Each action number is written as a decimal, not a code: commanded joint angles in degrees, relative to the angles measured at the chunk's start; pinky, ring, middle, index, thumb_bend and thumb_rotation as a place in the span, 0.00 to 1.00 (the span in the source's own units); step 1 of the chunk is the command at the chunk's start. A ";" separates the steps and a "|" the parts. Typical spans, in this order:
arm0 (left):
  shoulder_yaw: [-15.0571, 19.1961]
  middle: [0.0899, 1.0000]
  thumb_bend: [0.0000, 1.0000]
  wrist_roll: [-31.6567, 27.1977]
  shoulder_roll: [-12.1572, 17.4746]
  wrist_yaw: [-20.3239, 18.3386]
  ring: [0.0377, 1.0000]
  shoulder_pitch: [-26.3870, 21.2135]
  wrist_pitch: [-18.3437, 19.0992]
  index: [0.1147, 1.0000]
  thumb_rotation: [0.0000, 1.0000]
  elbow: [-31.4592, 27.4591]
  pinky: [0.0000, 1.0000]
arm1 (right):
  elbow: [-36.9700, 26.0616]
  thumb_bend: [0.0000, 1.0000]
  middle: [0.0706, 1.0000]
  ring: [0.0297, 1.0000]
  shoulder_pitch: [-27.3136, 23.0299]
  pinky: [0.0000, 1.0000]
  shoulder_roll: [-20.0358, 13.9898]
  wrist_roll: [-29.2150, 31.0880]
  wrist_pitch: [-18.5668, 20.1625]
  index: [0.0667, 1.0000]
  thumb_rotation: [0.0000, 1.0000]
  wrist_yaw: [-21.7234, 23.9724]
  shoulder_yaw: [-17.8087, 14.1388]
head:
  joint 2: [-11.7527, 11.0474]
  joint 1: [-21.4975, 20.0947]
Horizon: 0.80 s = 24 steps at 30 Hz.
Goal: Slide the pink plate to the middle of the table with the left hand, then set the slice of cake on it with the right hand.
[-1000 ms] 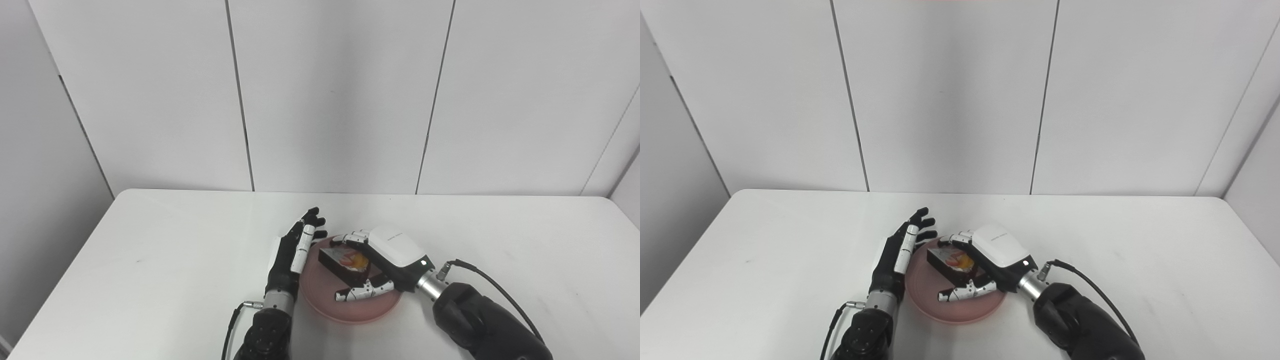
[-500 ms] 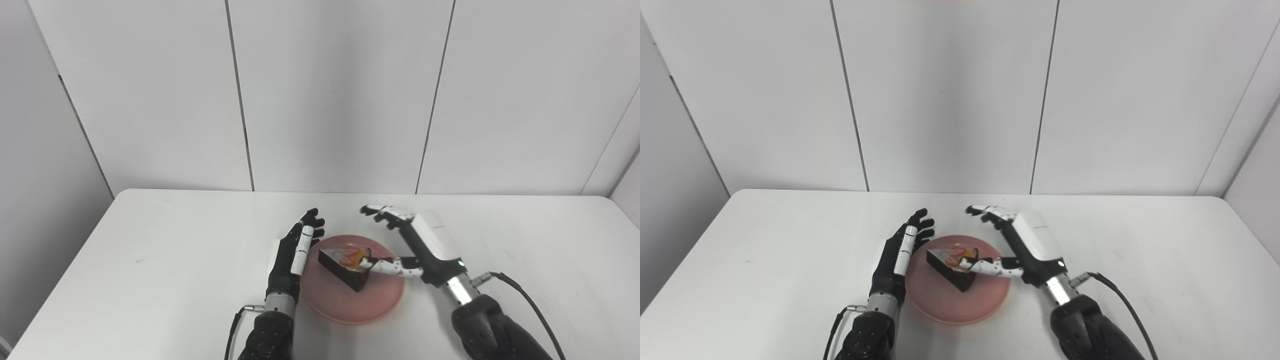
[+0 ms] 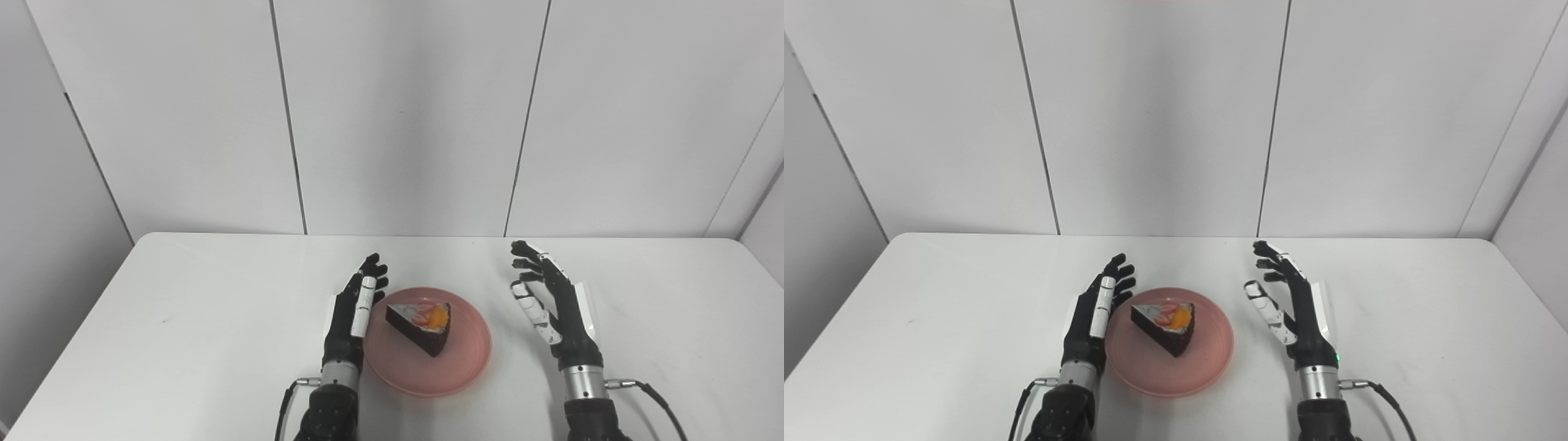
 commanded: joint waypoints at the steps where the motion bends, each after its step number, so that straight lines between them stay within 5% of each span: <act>1: -0.83 0.86 0.73 3.12 -0.24 3.29 0.84 0.82 -2.54 0.84 1.00 1.05 0.80 | -0.19 0.81 0.86 0.82 2.69 0.76 3.50 10.32 4.55 0.86 1.00 8.32 -2.77 | 0.16 0.13; 5: -1.46 0.91 0.73 4.66 -0.19 4.51 0.90 1.54 -2.54 0.89 1.00 0.45 0.89 | -0.86 0.82 0.90 0.87 3.91 0.83 7.11 17.55 10.82 0.88 1.00 13.90 -7.69 | 0.31 0.04; 12: -1.85 1.00 0.73 3.80 0.13 3.21 0.99 2.68 0.07 0.98 1.00 -1.15 1.00 | -1.24 0.82 0.92 0.89 4.29 0.87 8.84 17.64 14.74 0.90 1.00 16.94 -11.11 | 0.45 0.07; 24: -1.00 1.00 0.75 2.94 -0.34 3.85 1.00 2.25 -0.22 1.00 1.00 0.47 0.99 | -1.58 0.87 0.94 0.94 3.40 0.94 6.88 10.95 16.60 0.90 1.00 20.19 -9.85 | 0.35 0.06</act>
